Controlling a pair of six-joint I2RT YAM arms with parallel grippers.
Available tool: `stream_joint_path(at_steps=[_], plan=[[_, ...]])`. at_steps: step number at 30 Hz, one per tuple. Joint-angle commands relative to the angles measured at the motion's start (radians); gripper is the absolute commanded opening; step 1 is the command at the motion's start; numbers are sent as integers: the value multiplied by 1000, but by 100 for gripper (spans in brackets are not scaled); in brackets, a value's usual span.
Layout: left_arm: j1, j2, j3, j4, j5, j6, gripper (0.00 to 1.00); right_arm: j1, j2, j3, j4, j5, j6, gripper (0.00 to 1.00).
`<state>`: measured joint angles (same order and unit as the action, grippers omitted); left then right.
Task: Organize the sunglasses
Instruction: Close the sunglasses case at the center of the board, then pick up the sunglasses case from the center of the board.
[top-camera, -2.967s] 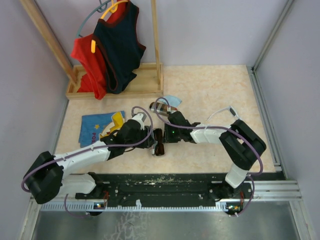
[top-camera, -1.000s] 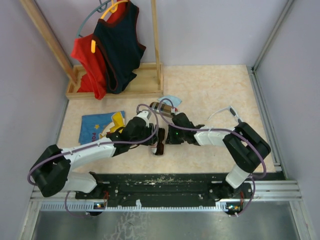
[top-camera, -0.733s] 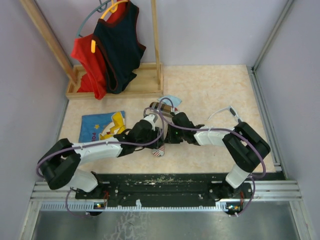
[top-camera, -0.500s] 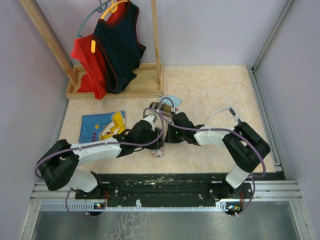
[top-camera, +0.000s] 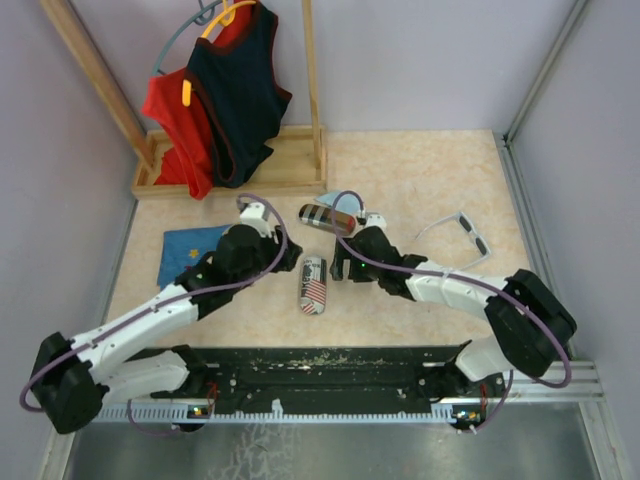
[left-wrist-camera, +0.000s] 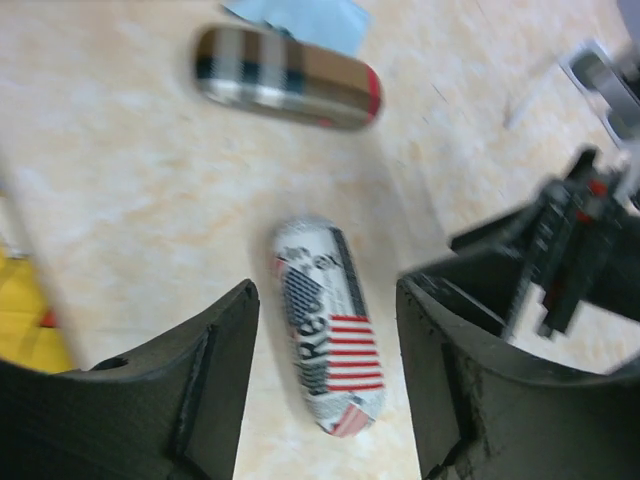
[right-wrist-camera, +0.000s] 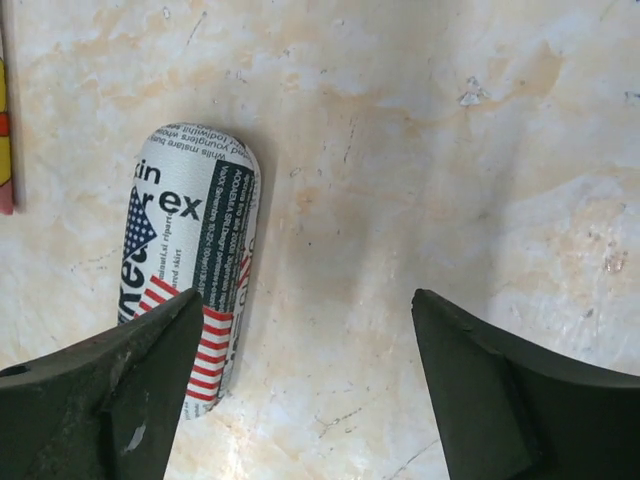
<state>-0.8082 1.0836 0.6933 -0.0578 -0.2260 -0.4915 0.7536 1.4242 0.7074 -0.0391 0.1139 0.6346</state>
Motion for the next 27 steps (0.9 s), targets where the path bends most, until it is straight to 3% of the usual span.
stream_joint_path(at_steps=[1,7,23,27], plan=[[99,-103,-1,-78,-49,65,66,88,-66,36,-22,184,98,87],[113,-225,-3,-175,-68,50,72,226,31,174,-128,354,227,89],[113,-402,-38,-260,-76,30,74,309,376,428,-277,334,211,92],[113,-406,-41,-260,-75,28,74,318,395,449,-295,349,193,83]])
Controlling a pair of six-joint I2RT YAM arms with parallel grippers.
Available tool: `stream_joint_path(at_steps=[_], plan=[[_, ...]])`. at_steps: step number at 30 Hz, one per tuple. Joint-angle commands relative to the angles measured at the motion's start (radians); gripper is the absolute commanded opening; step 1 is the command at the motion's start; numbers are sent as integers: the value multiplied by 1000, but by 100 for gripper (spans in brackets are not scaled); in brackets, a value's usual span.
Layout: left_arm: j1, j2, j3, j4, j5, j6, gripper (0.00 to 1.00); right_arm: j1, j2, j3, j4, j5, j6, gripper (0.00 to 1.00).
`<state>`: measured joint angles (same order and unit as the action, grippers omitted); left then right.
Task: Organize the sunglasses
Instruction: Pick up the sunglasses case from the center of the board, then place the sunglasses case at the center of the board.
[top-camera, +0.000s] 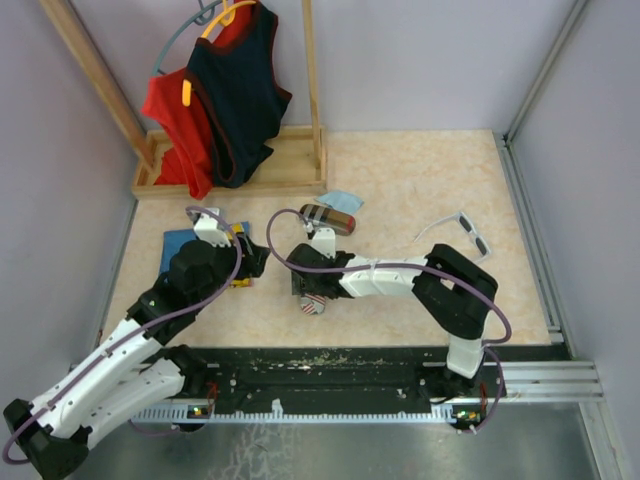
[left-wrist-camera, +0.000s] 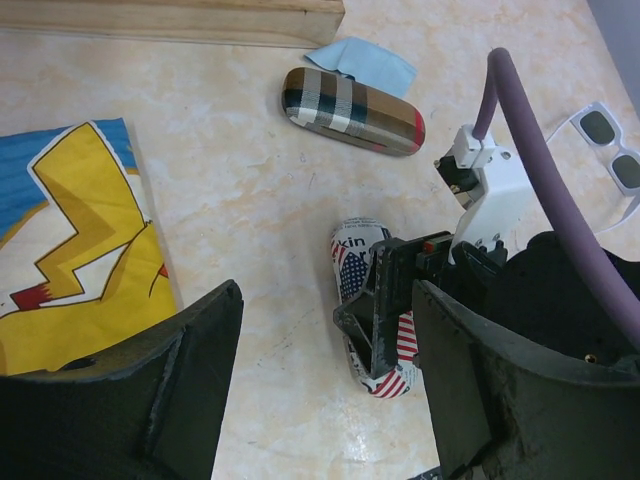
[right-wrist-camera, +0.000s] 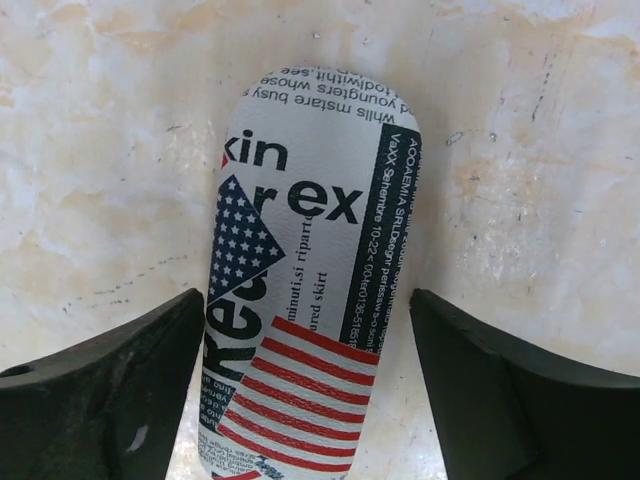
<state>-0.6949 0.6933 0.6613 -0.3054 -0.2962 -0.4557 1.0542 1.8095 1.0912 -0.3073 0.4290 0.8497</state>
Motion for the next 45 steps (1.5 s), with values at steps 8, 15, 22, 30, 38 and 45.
stream_joint_path(at_steps=[8,15,22,30,38,45], plan=[[0,-6,-12,0,4,-10,74,17,-64,31,-39,88,-29,36],[0,5,-39,27,30,-28,74,-136,-346,-142,26,79,-158,30],[0,41,-44,67,82,-24,74,-434,-388,-76,31,-55,-484,30],[0,28,-36,59,102,-27,74,-650,-106,154,58,-203,-659,32],[0,30,-49,48,96,-35,74,-713,125,330,19,-236,-713,36],[0,48,-38,44,81,-35,74,-719,198,369,0,-247,-721,53]])
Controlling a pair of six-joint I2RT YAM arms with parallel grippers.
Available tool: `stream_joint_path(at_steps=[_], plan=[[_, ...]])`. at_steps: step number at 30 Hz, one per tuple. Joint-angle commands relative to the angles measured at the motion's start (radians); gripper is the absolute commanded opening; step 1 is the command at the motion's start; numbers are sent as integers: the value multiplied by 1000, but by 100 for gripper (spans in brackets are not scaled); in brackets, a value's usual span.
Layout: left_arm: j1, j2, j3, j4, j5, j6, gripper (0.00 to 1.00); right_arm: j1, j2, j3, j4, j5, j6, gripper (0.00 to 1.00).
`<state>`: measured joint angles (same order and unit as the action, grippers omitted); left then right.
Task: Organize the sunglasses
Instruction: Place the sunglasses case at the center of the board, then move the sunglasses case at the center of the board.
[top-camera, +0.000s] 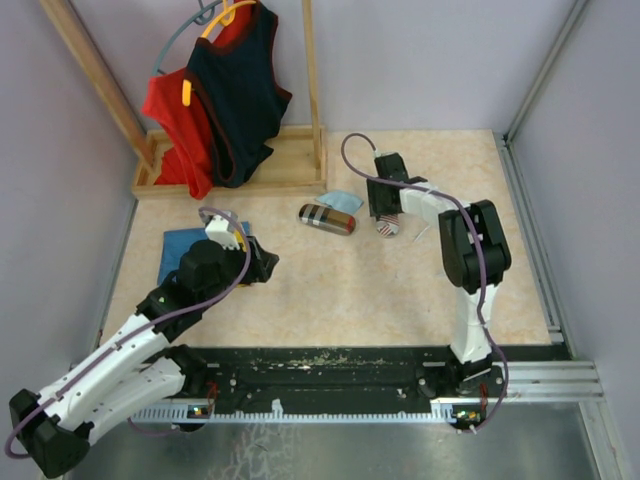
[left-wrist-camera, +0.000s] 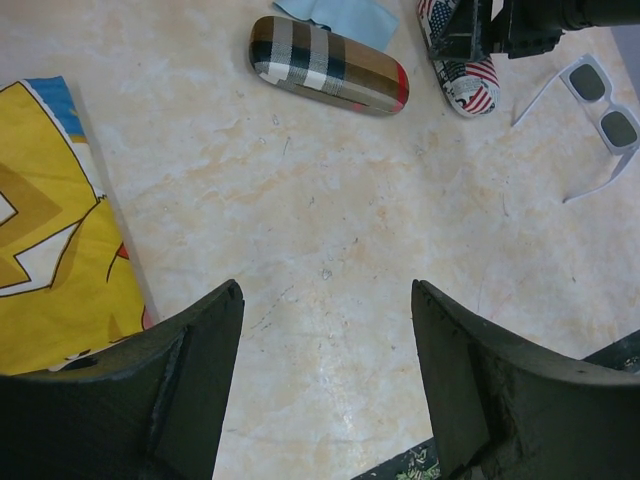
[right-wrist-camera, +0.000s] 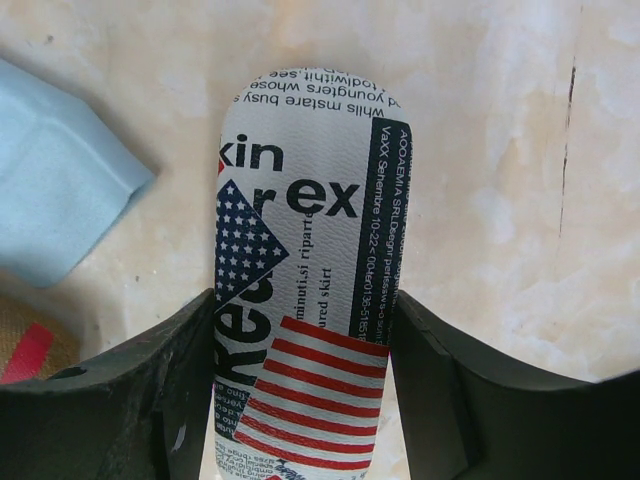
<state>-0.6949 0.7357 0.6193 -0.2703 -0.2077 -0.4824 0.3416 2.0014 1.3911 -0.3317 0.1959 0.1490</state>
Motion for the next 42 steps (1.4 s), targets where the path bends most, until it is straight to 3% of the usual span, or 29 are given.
stream_joint_path(at_steps=[1,6,11,15,20,23,32,42], plan=[[0,8,8,7,-11,-9,74,-6,6,63,29,-15,-18,57],[0,33,39,-5,-6,7,74,-6,-38,30,21,1,-34,79],[0,13,83,-39,-41,42,77,-7,-131,-7,7,-9,-54,88],[1,-5,110,-65,-55,58,78,-6,-225,-45,43,-50,-74,90],[1,16,130,-71,-75,119,80,-2,-263,-15,56,-281,-172,90],[1,15,140,-70,-84,157,81,24,-244,16,50,-343,-244,90],[1,4,137,-72,-136,204,82,123,-34,217,-123,-451,-485,89],[3,-16,126,-75,-138,202,82,148,207,518,-309,-556,-619,87]])
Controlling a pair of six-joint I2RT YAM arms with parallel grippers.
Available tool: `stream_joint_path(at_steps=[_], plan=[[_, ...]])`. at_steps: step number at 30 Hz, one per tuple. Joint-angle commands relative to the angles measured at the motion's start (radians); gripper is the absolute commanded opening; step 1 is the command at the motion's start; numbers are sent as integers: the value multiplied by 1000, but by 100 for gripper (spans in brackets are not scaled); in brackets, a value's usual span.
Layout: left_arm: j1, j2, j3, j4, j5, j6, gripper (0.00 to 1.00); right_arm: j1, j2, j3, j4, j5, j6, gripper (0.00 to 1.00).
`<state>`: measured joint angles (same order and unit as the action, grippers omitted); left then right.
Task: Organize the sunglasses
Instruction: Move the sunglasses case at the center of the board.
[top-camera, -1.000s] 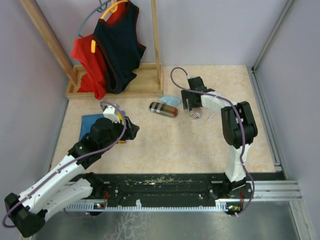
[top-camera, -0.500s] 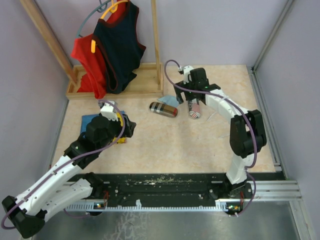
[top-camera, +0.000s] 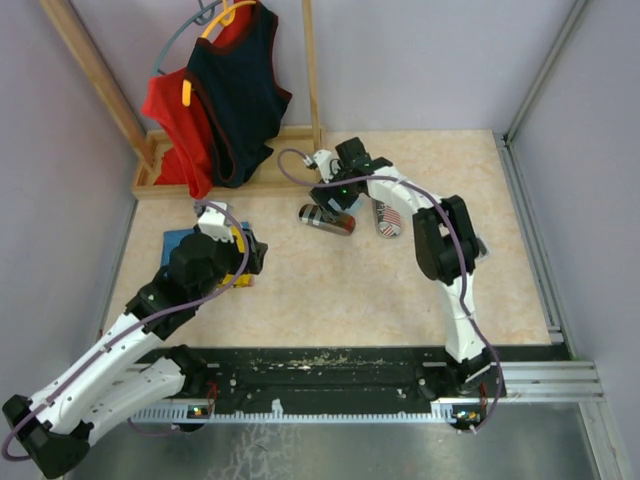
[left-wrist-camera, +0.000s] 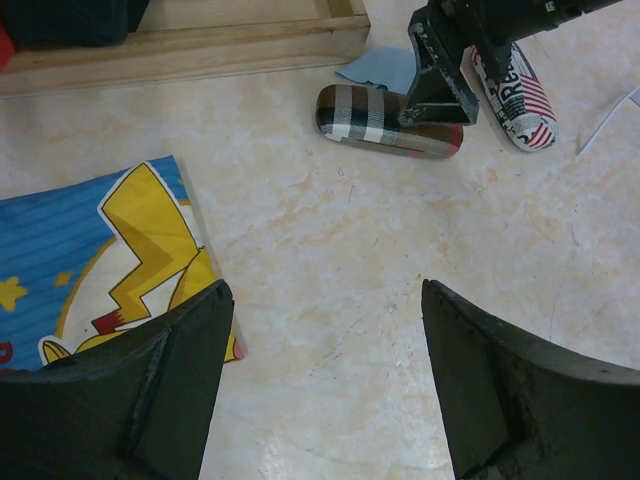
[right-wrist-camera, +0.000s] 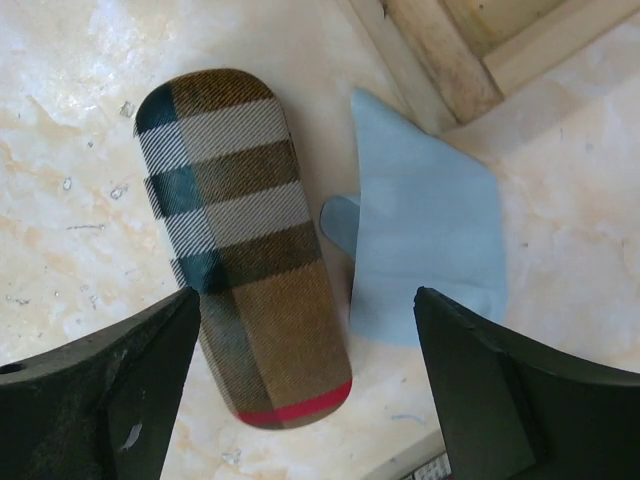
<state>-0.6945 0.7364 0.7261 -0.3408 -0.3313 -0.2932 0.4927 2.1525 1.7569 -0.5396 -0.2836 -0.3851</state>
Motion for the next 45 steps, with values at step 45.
stream_joint_path(at_steps=[45], plan=[[87,-200,-22,4,-133,-51,81,317,-242,-355,-15,50,-110,70]])
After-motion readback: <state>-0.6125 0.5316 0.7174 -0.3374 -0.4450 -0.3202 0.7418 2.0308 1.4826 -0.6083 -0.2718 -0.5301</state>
